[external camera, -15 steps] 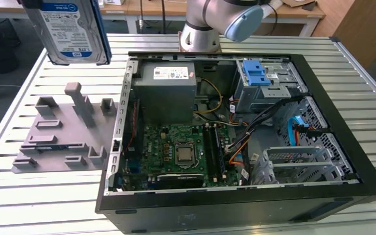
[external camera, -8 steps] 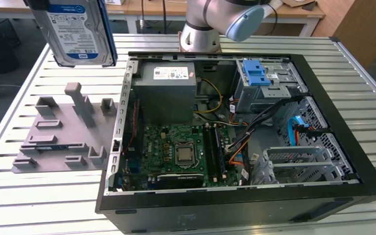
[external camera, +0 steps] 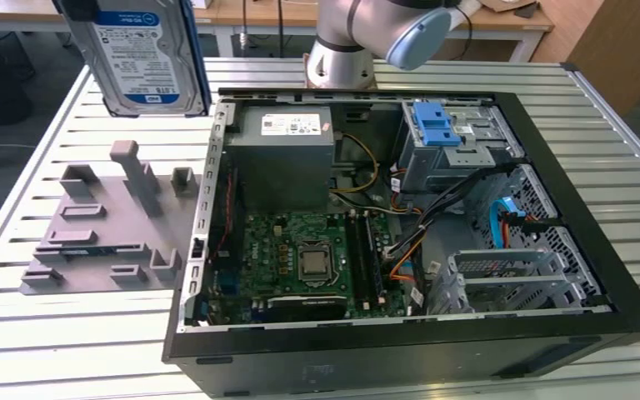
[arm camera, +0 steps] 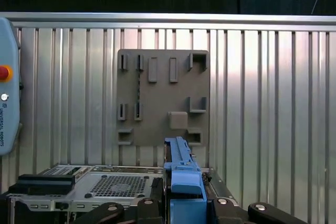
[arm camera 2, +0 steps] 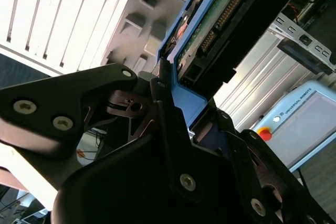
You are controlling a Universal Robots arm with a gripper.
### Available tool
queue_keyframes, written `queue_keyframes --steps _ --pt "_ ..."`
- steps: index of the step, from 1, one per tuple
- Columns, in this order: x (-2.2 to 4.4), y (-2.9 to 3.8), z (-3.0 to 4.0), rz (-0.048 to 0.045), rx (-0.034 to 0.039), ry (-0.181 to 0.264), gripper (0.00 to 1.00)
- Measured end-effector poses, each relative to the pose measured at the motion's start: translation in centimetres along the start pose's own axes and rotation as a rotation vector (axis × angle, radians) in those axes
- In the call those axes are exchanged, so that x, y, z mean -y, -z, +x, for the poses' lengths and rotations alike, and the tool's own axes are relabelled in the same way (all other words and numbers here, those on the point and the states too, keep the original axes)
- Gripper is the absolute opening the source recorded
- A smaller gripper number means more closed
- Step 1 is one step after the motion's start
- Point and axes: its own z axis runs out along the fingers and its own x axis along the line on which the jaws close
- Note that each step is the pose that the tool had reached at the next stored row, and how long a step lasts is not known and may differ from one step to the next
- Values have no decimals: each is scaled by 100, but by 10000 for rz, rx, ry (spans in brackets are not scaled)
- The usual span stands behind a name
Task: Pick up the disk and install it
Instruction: 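Pick up the disk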
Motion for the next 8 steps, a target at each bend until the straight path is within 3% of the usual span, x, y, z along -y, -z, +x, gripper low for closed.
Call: queue_keyframes --steps 8 --pt "130 1 63 -3 0 -9 36"
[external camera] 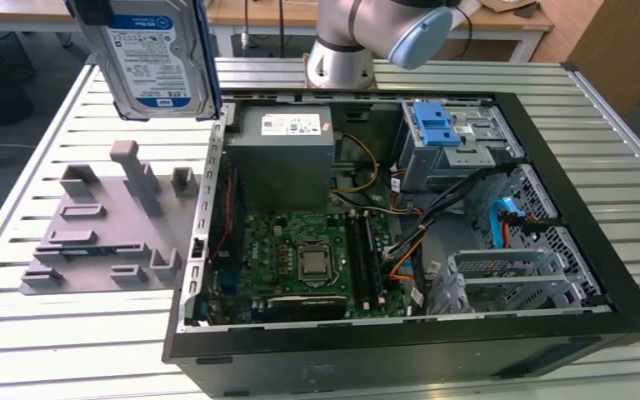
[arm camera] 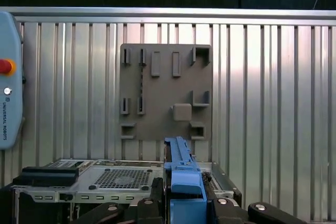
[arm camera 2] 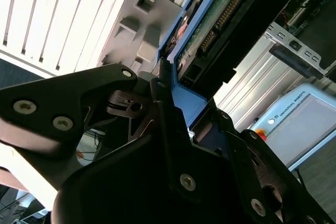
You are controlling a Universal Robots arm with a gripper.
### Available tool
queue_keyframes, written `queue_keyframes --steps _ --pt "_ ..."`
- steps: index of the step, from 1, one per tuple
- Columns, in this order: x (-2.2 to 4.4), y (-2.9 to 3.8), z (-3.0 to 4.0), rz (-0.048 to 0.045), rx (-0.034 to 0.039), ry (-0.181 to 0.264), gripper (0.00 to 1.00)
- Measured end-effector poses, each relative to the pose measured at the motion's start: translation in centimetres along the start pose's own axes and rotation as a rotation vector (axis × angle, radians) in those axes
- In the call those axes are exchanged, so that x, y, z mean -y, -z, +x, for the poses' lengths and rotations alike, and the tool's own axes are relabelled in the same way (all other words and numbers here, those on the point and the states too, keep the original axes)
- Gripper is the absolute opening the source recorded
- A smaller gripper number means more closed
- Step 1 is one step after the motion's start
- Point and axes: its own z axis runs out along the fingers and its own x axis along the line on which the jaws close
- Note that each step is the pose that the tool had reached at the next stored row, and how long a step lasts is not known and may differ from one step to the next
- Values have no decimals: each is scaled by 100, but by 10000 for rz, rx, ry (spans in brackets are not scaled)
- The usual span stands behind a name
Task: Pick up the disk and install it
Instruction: 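Pick up the disk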
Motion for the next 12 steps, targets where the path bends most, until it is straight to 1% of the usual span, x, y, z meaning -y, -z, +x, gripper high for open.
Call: queue_keyframes --steps 12 --pt "182 2 98 -5 -1 -18 36"
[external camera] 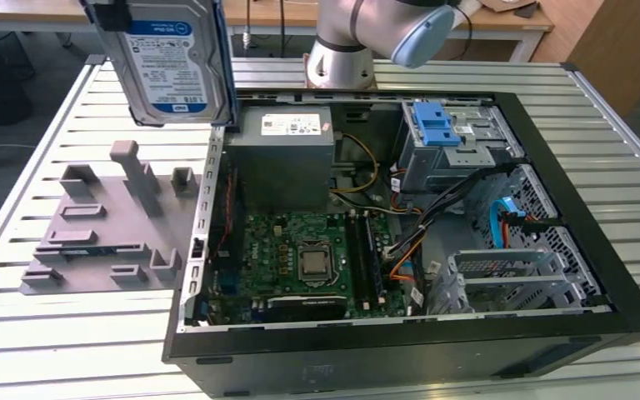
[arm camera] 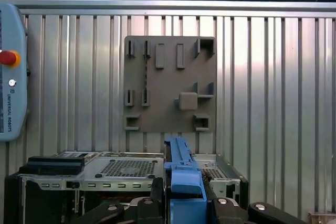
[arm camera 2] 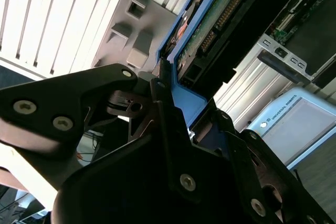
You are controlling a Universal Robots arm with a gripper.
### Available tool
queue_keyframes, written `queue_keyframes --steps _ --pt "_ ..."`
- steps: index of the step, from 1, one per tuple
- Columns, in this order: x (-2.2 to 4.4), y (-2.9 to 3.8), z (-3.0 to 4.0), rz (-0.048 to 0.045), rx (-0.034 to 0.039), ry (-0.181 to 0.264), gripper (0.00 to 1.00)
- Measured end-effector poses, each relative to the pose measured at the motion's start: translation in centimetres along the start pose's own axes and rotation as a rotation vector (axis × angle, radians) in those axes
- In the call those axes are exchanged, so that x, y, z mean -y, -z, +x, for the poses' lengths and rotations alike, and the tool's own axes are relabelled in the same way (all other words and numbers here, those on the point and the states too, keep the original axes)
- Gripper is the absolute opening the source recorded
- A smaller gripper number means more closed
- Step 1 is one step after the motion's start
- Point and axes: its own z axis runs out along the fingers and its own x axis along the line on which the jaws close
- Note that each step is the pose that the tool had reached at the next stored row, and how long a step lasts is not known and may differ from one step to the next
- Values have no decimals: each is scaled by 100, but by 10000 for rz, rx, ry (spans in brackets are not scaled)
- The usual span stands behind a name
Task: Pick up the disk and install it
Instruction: 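Pick up the disk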
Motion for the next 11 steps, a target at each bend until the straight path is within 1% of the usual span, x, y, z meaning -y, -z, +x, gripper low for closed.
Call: queue_keyframes --steps 11 --pt "161 1 89 -3 0 -21 36"
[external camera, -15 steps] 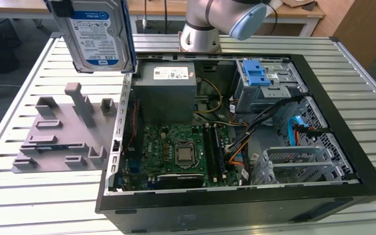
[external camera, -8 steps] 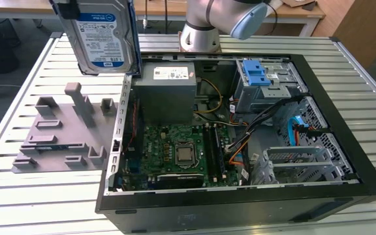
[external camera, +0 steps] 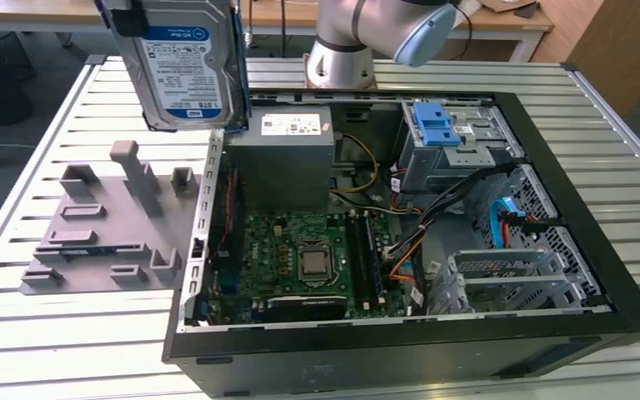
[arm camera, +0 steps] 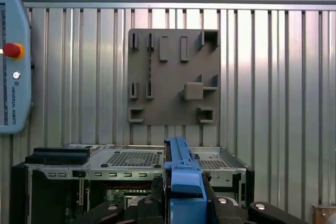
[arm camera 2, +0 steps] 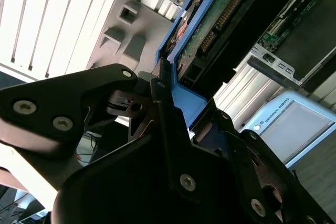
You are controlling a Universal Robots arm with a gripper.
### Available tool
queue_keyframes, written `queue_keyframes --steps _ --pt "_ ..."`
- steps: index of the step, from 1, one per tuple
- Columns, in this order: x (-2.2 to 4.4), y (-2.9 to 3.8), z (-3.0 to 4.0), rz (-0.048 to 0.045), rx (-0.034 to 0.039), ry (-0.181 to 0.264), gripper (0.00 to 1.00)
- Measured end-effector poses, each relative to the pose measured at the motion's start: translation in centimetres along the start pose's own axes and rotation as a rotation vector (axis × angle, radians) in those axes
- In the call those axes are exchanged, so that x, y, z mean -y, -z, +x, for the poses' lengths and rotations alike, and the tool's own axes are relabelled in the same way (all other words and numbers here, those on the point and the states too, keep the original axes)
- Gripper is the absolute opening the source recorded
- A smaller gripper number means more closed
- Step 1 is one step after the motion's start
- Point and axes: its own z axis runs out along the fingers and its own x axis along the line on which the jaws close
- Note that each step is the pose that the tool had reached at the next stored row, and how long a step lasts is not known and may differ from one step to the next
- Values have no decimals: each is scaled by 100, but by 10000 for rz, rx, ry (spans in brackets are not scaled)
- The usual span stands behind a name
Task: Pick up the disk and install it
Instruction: 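Pick up the disk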
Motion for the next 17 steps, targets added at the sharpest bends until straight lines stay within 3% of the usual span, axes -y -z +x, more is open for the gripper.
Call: queue_keyframes --steps 17 --pt "286 2 124 -4 0 -19 36"
